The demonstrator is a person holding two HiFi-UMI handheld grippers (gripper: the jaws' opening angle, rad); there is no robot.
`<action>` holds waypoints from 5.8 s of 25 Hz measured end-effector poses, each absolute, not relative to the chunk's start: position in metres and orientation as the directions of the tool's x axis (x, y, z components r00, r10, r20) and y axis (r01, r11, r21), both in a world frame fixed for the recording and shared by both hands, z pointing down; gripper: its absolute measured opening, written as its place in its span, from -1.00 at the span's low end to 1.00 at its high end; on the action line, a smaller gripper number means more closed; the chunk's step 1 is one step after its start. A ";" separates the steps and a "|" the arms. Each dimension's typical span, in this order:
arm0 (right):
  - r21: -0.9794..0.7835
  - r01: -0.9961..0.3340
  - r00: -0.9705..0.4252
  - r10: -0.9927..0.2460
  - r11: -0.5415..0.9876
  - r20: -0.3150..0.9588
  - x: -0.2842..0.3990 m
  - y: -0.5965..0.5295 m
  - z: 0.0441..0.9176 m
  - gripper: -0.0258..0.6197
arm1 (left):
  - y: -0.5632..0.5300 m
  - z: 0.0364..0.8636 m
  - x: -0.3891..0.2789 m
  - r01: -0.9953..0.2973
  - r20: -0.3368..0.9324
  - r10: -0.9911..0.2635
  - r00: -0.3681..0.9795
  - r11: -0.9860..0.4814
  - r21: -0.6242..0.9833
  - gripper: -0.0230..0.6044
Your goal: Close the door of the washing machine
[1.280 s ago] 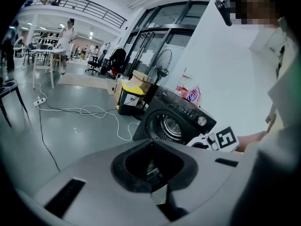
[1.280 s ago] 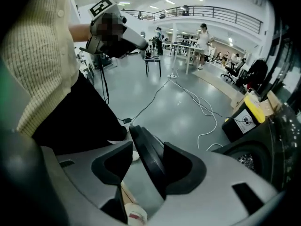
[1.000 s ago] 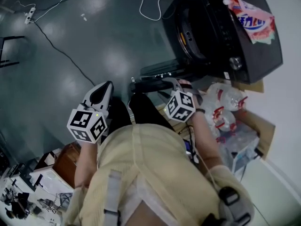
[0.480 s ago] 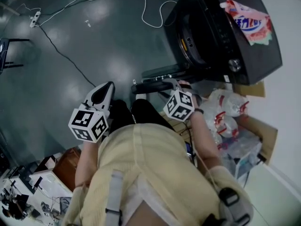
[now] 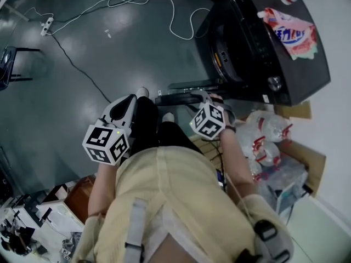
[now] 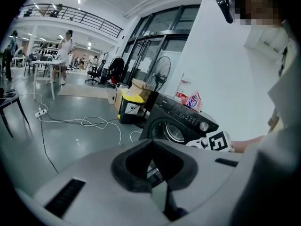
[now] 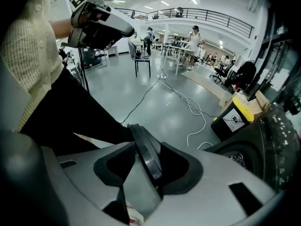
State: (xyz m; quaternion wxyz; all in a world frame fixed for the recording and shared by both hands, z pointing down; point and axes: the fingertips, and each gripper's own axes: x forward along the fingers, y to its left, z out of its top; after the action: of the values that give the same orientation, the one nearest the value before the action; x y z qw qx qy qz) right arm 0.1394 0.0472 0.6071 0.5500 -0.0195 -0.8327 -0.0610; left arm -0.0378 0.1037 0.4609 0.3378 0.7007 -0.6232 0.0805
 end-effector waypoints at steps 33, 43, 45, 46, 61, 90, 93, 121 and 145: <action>0.070 -0.320 -0.295 -0.170 0.945 0.940 0.080 -0.090 0.608 -0.41 | -0.054 0.486 -0.145 -0.843 0.519 -0.682 0.516 -0.297 0.448 -0.91; 0.116 -0.472 -0.265 -0.267 0.874 0.927 0.075 -0.161 0.603 -0.44 | -0.118 0.487 -0.114 -0.846 0.524 -0.684 0.507 -0.278 0.455 -0.91; 0.130 -0.498 -0.258 -0.289 0.858 0.922 0.076 -0.171 0.604 -0.44 | -0.133 0.484 -0.106 -0.846 0.524 -0.683 0.508 -0.280 0.454 -0.91; 0.135 -0.509 -0.258 -0.301 0.850 0.918 0.076 -0.177 0.605 -0.44 | -0.140 0.483 -0.103 -0.847 0.525 -0.683 0.508 -0.284 0.450 -0.91; 0.190 -0.632 -0.197 -0.393 0.751 0.898 0.084 -0.242 0.604 -0.45 | -0.205 0.489 -0.080 -0.856 0.546 -0.673 0.499 -0.285 0.431 -0.91; 0.461 -0.687 -0.001 -0.635 0.562 0.772 0.130 -0.341 0.600 -0.53 | -0.221 0.498 -0.075 -0.858 0.573 -0.649 0.500 -0.282 0.429 -0.91; 0.476 -0.685 0.012 -0.644 0.552 0.765 0.134 -0.347 0.601 -0.54 | -0.224 0.498 -0.074 -0.856 0.572 -0.647 0.505 -0.288 0.430 -0.91; 0.406 -0.770 -0.033 -0.666 0.493 0.746 0.137 -0.349 0.586 -0.59 | -0.224 0.486 -0.098 -0.870 0.543 -0.695 0.472 -0.268 0.413 -0.91; 0.214 -0.871 -0.200 -0.717 0.442 0.668 0.097 -0.291 0.502 -0.61 | -0.202 0.460 -0.121 -0.868 0.479 -0.745 0.464 -0.273 0.416 -0.91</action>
State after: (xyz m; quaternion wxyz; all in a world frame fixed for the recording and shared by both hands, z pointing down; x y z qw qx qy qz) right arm 0.0968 -0.2913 0.5019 0.3639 0.5174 -0.7673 0.1058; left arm -0.1215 -0.2020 0.4599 0.3234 0.7920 -0.5091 0.0945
